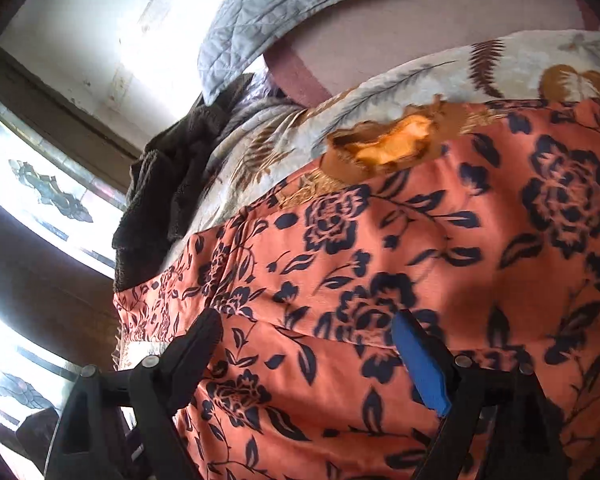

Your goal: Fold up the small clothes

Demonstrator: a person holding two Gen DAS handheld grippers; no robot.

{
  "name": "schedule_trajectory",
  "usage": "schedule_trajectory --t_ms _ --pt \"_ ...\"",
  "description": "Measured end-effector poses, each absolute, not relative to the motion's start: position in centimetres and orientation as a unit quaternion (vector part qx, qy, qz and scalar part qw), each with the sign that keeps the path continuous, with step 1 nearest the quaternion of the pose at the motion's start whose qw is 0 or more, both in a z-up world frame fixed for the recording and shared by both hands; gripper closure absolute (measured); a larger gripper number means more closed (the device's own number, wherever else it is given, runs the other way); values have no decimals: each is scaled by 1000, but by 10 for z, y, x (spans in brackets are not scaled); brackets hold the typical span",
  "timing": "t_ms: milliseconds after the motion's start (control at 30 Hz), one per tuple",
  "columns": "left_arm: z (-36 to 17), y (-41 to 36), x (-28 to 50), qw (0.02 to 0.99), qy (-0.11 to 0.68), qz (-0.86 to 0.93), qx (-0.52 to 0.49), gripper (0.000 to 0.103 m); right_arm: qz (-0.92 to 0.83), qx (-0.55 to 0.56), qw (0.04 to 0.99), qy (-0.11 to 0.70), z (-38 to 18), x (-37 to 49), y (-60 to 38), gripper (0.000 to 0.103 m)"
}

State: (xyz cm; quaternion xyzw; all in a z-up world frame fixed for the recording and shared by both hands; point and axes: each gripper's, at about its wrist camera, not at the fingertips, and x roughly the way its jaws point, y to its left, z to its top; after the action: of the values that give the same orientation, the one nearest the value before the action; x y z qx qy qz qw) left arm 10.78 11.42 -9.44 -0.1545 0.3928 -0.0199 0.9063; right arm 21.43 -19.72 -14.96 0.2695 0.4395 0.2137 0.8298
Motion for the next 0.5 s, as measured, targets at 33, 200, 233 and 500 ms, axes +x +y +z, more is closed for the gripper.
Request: schedule_trajectory --t_ms 33,200,233,500 --pt "-89 113 118 907 391 -30 -157 0 202 282 834 429 -147 211 -214 14" --pt "-81 109 200 880 417 -77 -214 0 172 325 836 407 -136 197 -286 14" --pt "-87 110 218 869 433 -75 -229 0 171 333 833 407 -138 194 -295 14" --pt "-145 123 276 800 511 -5 -314 61 171 375 819 400 -152 177 -333 14"
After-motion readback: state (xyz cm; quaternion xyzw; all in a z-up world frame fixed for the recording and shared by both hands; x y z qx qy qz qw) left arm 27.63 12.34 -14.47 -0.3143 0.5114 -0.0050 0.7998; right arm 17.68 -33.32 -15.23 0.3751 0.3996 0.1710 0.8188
